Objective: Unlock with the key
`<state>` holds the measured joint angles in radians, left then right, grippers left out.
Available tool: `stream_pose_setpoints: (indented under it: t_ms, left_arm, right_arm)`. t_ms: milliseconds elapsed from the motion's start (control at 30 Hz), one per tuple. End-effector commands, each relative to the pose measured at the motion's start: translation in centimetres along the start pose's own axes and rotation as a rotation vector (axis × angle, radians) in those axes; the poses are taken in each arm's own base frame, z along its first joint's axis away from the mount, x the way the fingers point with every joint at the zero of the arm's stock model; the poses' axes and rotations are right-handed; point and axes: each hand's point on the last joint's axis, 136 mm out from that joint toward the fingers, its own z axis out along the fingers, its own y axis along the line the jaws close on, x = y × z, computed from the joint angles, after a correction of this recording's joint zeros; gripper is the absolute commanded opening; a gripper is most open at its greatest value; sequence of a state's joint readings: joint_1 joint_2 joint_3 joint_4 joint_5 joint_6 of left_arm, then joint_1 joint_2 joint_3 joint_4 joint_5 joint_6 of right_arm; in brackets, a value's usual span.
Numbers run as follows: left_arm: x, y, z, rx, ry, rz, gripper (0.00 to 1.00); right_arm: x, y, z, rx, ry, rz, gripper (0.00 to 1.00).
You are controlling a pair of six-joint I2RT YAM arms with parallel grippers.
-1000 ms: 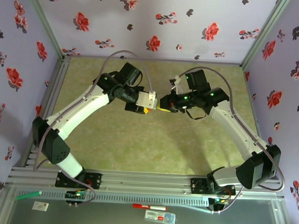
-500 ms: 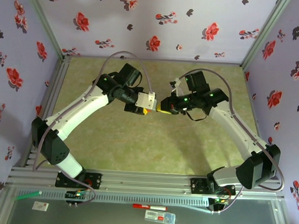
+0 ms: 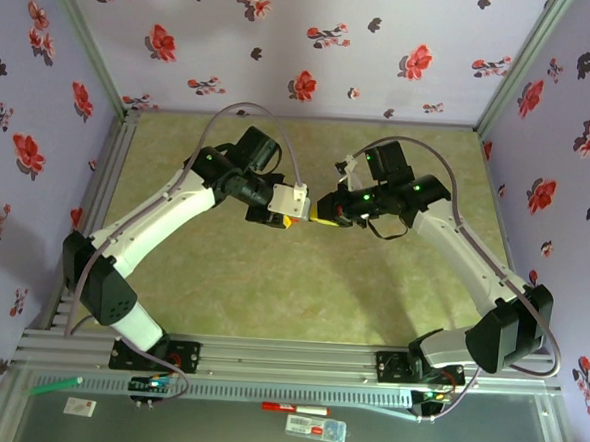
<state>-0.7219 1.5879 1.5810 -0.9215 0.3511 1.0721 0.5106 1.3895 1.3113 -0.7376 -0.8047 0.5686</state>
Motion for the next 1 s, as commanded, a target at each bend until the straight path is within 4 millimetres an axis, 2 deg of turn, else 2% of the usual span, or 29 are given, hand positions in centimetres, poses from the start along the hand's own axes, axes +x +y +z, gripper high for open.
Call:
stream_pose_setpoints:
  t_ms: [0,267,467,600,767,900,967]
  left_arm:
    - [-1.7,-0.7,-1.0,0.001,-0.05,0.016,0.0]
    - [-2.3,-1.1,-0.6,0.017,-0.055,0.029,0.0]
    - [-2.8,-1.1,-0.8,0.017,-0.062,0.035,0.0]
    - [-4.0,-1.6,-0.5,0.026,-0.067,0.065,0.0]
    - [-5.1,-1.2,0.0,0.029,-0.071,0.027,0.0]
    - [-6.9,0.6,-0.5,-0.016,-0.129,-0.03,0.0]
    - [-7.7,0.6,-0.6,-0.008,-0.167,-0.034,0.0]
  right_arm:
    - [0.1,-0.2,0.0,0.002,-0.001,-0.006,0.0]
    - [0.0,0.0,0.1,0.009,0.007,-0.026,0.0]
    - [0.6,-0.4,0.5,0.033,0.05,-0.039,0.0]
    - [0.9,-0.7,1.0,0.084,0.091,-0.074,0.0]
    - [0.8,-0.2,1.8,0.084,0.095,-0.096,0.0]
    - [0.7,-0.1,2.6,0.079,0.089,-0.097,0.0]
    - [0.6,0.0,2.9,0.061,0.074,-0.089,0.0]
